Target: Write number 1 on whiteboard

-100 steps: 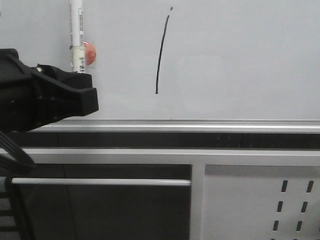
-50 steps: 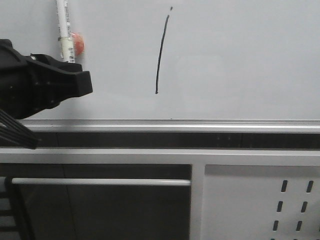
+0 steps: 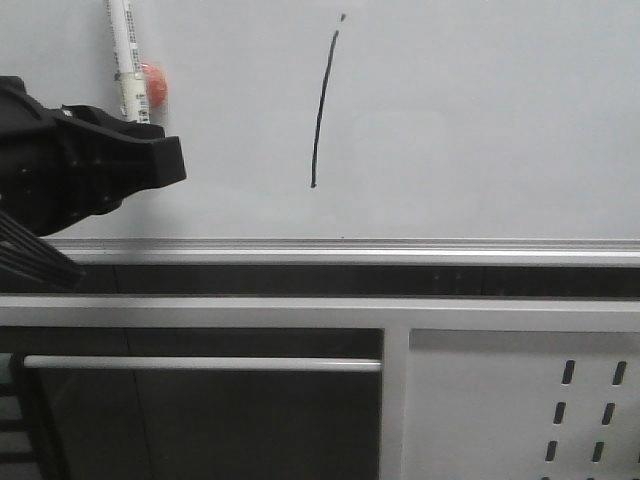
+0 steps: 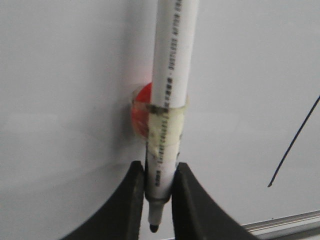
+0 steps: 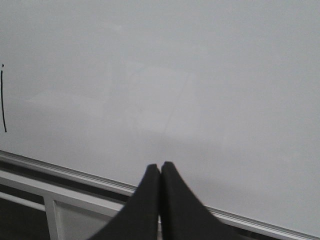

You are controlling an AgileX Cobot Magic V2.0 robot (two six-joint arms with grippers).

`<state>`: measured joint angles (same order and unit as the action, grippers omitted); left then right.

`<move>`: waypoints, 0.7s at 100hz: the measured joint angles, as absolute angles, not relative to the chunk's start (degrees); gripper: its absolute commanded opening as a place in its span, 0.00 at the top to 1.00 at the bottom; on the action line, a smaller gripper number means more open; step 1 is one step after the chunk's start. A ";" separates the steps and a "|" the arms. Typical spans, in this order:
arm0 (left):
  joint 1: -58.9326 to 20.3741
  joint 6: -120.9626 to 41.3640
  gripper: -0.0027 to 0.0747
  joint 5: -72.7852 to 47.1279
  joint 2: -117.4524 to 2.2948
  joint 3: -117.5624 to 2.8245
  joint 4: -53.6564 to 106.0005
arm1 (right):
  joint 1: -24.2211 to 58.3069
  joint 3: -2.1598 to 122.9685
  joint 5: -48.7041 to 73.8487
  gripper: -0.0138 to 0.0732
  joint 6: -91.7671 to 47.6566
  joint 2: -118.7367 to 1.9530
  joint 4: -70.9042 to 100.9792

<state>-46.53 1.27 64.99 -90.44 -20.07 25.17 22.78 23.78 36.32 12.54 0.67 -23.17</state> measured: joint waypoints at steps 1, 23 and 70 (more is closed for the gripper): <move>-46.53 1.29 0.99 64.99 -90.44 -20.07 25.17 | 22.78 23.78 36.32 0.90 12.54 0.67 -23.17; -46.53 1.51 0.99 64.99 -90.44 -20.07 25.58 | 22.78 23.78 36.32 0.90 12.54 0.67 -23.17; -44.42 4.00 0.99 64.99 -90.44 -20.07 25.37 | 22.78 23.78 36.32 0.90 12.54 0.67 -23.17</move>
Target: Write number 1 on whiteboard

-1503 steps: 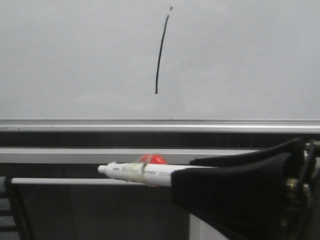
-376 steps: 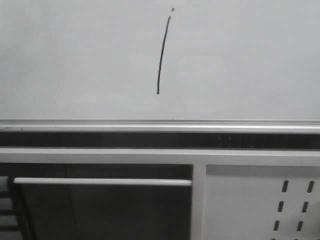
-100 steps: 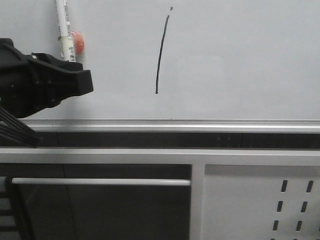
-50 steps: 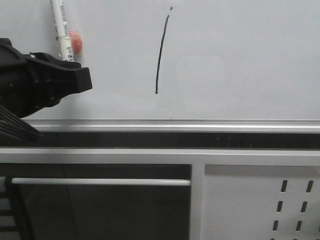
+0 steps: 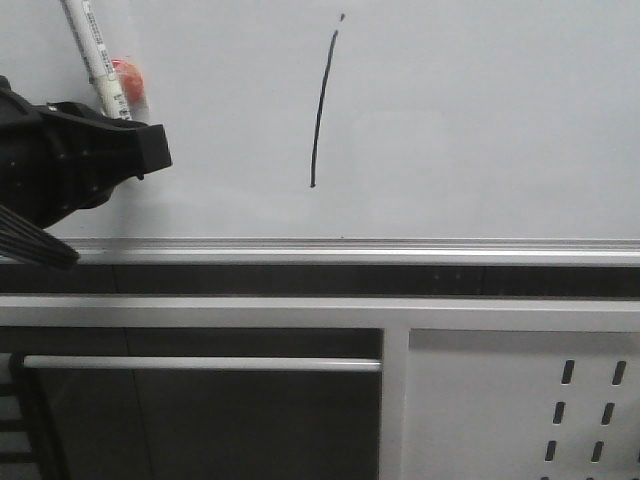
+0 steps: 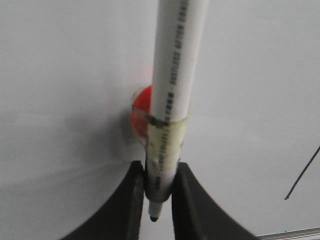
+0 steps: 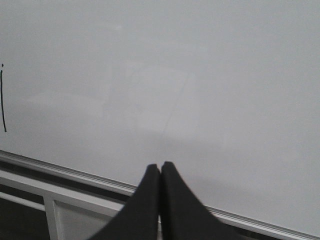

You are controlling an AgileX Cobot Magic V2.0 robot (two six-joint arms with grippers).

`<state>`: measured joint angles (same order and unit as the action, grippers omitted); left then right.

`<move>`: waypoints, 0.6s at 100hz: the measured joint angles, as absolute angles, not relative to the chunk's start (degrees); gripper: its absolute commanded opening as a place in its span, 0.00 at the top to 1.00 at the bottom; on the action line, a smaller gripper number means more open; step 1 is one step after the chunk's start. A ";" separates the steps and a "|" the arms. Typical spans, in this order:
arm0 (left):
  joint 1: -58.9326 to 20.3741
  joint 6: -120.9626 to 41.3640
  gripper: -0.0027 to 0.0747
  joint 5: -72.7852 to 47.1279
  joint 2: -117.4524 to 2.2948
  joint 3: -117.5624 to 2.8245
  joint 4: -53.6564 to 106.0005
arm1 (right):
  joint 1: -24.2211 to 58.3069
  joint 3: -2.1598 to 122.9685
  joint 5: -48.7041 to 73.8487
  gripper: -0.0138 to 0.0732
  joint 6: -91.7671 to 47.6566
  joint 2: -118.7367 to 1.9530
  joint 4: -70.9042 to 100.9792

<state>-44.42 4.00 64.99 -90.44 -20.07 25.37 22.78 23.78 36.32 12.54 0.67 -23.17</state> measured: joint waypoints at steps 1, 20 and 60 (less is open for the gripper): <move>-44.42 4.00 0.99 64.99 -90.44 -20.07 25.24 | 22.78 23.78 36.32 0.90 12.54 0.67 -23.17; -44.18 5.86 0.99 64.94 -90.44 -20.07 22.86 | 22.78 23.78 36.32 0.90 12.54 0.67 -23.17; -44.18 13.50 0.99 65.15 -90.44 -16.90 12.16 | 22.78 23.78 36.32 0.90 12.54 0.67 -23.17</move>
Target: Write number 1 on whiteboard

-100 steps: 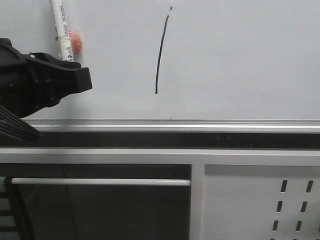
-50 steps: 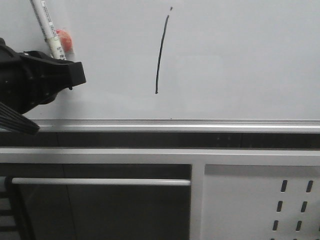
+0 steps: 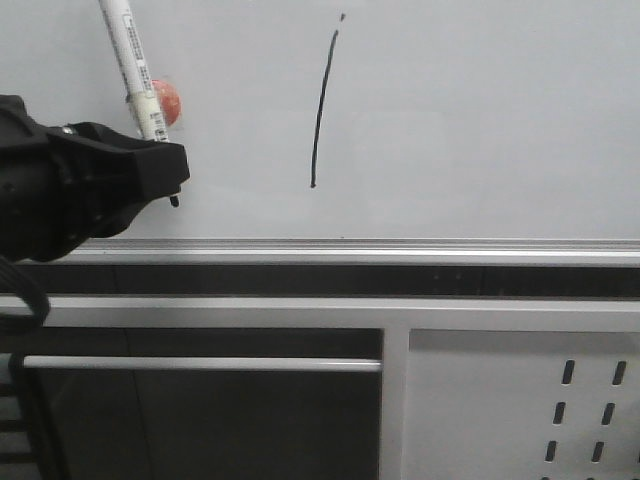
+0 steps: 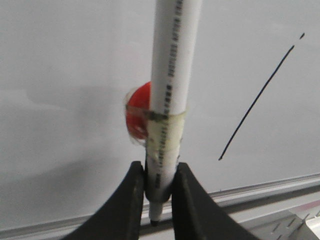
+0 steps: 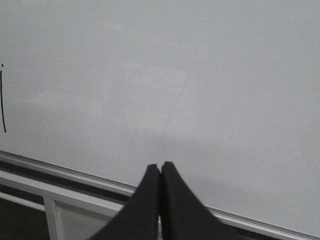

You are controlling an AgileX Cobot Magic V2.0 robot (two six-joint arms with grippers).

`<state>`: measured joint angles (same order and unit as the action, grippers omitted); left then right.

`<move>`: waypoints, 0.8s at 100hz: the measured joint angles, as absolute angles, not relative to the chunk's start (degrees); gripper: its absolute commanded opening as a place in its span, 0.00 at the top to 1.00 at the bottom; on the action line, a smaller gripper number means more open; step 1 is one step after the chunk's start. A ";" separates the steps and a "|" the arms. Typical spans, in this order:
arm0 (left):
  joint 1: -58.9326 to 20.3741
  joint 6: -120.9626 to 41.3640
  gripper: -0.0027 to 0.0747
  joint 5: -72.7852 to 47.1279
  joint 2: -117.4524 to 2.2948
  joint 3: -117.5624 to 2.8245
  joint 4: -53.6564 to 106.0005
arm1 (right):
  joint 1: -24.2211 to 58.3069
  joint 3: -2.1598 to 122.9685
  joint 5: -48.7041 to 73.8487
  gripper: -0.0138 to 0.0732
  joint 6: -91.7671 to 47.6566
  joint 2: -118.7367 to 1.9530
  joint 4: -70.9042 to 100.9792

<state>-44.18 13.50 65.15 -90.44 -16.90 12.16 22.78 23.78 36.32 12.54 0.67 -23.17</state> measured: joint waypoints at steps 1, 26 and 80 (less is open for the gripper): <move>-44.18 13.83 0.99 65.15 -90.44 -16.69 12.02 | 22.78 23.78 36.32 0.90 12.54 0.67 -23.17; -40.79 21.22 0.99 65.15 -90.53 -15.10 1.40 | 22.78 23.78 36.32 0.90 12.54 0.67 -23.17; -24.68 24.60 0.99 65.15 -90.53 -18.62 -27.76 | 22.78 23.78 36.32 0.90 12.54 0.67 -23.17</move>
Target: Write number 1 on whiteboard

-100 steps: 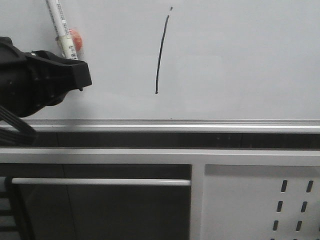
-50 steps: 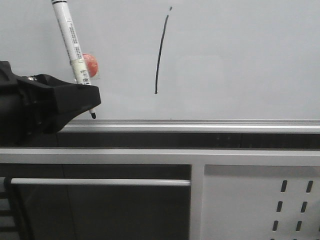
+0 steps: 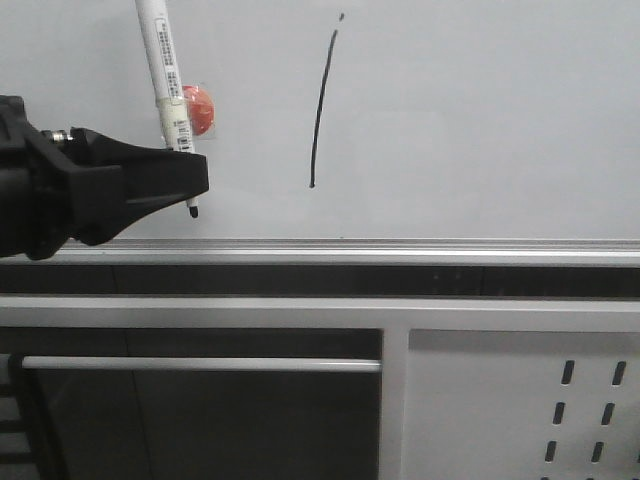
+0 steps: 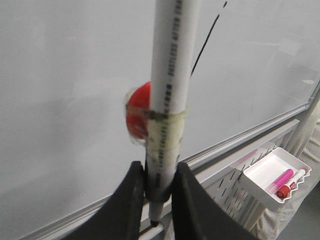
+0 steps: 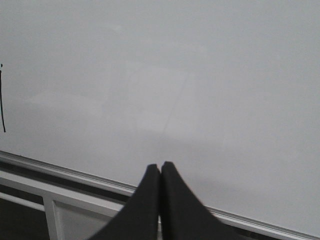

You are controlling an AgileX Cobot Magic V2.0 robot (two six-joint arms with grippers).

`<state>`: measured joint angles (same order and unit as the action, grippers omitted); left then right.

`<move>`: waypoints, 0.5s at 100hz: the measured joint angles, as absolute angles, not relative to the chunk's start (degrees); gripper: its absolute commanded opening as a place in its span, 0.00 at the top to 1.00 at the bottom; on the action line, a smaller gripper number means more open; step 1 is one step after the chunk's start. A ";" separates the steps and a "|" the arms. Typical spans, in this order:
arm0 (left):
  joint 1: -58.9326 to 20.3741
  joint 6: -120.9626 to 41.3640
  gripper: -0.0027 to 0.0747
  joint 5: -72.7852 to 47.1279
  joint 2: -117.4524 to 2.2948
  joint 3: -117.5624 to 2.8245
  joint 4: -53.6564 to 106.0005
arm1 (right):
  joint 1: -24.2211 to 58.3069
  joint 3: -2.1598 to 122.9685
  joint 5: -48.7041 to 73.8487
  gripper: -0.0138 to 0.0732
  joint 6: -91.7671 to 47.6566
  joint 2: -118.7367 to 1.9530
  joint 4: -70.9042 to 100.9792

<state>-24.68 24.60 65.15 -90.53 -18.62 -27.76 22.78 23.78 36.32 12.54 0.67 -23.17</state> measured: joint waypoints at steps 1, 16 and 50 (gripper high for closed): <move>-24.55 24.74 0.99 65.15 -90.53 -18.61 -28.07 | 22.78 23.78 36.32 0.90 12.54 0.67 -23.17; -22.29 25.24 0.99 65.15 -90.53 -19.10 -30.25 | 22.78 23.78 36.32 0.90 12.54 0.67 -23.17; -21.21 26.61 0.99 62.79 -90.53 -22.56 -34.32 | 22.78 23.78 36.32 0.90 12.54 0.67 -23.17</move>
